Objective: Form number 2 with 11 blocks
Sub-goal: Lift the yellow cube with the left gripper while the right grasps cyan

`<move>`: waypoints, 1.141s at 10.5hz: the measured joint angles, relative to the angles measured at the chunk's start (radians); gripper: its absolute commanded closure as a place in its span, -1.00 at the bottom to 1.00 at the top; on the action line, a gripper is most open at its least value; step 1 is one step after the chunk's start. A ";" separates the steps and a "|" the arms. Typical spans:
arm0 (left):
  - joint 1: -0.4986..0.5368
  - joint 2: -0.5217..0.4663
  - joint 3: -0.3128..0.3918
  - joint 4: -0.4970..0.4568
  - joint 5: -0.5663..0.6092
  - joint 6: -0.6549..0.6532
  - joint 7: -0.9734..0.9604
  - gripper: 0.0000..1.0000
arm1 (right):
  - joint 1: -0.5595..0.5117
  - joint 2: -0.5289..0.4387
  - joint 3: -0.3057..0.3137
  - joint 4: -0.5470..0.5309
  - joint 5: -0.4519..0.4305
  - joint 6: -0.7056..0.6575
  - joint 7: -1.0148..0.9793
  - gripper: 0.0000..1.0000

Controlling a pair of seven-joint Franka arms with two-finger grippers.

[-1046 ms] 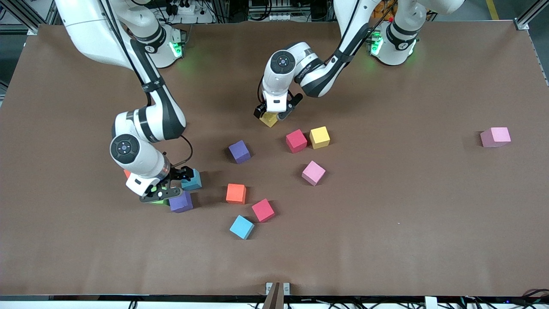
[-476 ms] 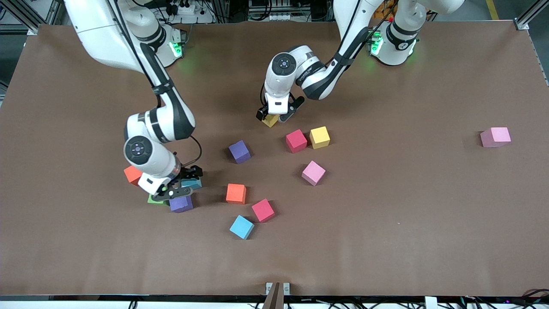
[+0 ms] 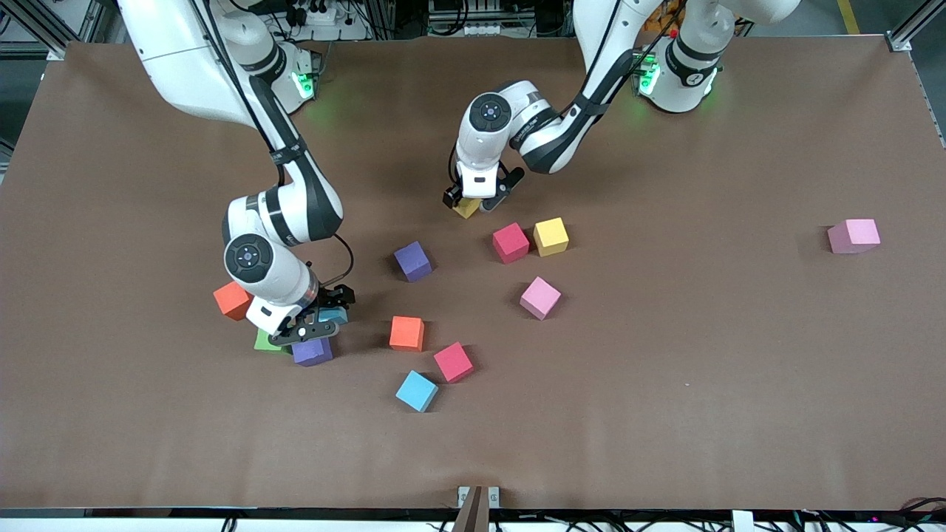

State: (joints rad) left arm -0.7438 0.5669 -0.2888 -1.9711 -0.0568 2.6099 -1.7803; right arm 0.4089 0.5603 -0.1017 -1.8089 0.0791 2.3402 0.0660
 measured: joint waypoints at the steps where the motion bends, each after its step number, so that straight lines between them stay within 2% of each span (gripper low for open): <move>1: 0.000 -0.002 0.000 0.001 0.001 0.000 0.000 1.00 | -0.001 0.000 -0.001 0.000 0.000 0.001 -0.003 -1.00; 5: 0.000 -0.006 -0.021 0.013 0.019 0.009 0.011 1.00 | -0.009 0.014 -0.004 0.000 0.000 0.017 -0.009 -1.00; 9: -0.003 -0.053 -0.190 0.033 0.097 -0.051 0.107 1.00 | -0.013 0.033 -0.004 -0.001 0.000 0.026 -0.008 -1.00; 12: -0.003 -0.057 -0.255 0.056 0.103 -0.081 0.290 1.00 | -0.016 0.037 -0.004 -0.001 0.000 0.027 -0.006 -1.00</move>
State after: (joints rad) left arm -0.7466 0.5095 -0.5440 -1.9148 0.0457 2.5290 -1.4906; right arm 0.3933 0.5968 -0.1060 -1.8097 0.0794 2.3675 0.0596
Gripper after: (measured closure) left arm 0.463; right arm 0.000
